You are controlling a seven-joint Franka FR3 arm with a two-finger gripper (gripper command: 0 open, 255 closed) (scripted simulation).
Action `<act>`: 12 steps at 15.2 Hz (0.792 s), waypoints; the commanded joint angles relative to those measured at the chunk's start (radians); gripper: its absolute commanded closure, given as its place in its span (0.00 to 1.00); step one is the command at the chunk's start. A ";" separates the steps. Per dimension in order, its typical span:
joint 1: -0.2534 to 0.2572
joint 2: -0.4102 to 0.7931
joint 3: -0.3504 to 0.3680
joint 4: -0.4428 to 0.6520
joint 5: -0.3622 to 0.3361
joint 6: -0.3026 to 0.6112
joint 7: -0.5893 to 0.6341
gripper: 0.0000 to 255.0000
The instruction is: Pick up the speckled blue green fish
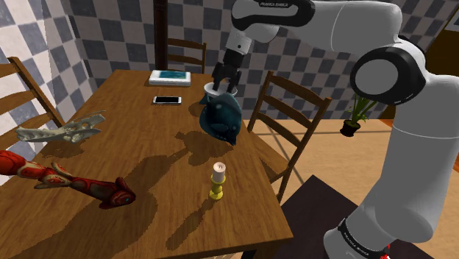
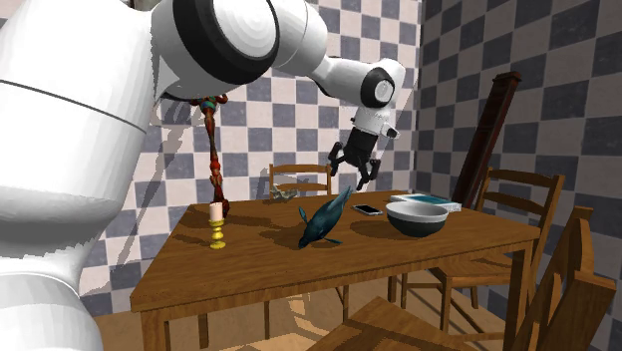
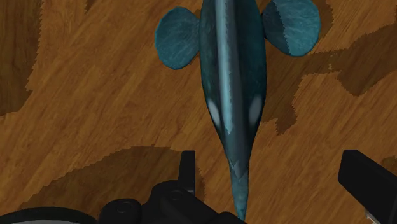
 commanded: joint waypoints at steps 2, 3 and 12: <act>0.002 0.011 0.002 -0.021 0.004 0.030 -0.011 0.00; 0.003 0.011 0.002 -0.035 0.005 0.042 -0.016 0.00; 0.005 0.010 0.002 -0.070 0.006 0.074 -0.027 1.00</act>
